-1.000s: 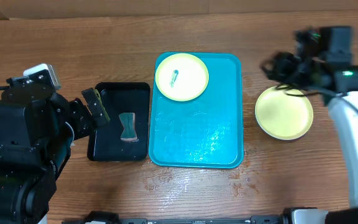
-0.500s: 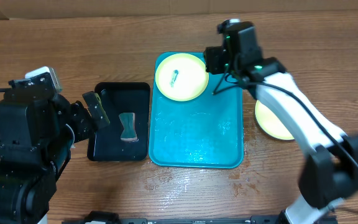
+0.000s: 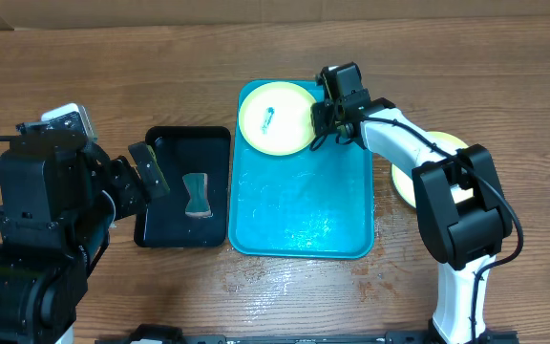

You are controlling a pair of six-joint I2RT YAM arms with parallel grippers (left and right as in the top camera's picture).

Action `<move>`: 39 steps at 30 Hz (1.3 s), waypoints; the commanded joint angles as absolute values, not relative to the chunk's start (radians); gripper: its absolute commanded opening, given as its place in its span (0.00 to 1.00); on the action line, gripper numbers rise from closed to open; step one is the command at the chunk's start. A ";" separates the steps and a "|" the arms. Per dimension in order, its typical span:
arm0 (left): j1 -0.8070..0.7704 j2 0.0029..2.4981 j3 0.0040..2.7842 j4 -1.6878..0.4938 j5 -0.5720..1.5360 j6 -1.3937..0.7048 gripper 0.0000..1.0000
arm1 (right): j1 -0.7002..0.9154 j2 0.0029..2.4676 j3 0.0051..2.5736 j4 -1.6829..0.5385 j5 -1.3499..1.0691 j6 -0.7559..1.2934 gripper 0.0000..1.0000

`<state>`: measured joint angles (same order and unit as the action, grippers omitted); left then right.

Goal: Clean dirty plates on tray and stack at the side
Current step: 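Move the right gripper back to grip the remaining yellow plate's rim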

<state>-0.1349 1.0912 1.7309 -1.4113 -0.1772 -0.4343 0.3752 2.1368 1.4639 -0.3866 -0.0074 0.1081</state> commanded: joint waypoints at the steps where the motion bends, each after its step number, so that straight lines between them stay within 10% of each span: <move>1: -0.131 1.092 1.748 -1.412 -0.190 -0.426 1.00 | 0.376 2.132 1.465 -0.461 -0.025 0.106 0.26; 6: -0.131 1.092 1.748 -1.418 -0.190 -0.426 1.00 | 0.376 2.142 1.449 -0.517 -0.047 0.184 0.34; 10: -0.131 1.092 1.748 -1.418 -0.191 -0.425 1.00 | 0.376 2.142 1.448 -0.522 -0.047 0.194 0.04; 29: -0.131 1.092 1.748 -1.456 -0.190 -0.422 1.00 | 0.381 1.732 1.459 -1.190 -0.159 0.285 0.04; 39: -0.131 1.140 1.739 -1.518 -0.101 -0.314 1.00 | 0.387 1.734 1.114 -0.731 -0.160 0.298 0.04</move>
<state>-0.1349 1.1103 1.7309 -1.5040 -0.1562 -0.3904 0.3820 1.7325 1.2087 -0.8127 -0.1528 0.2836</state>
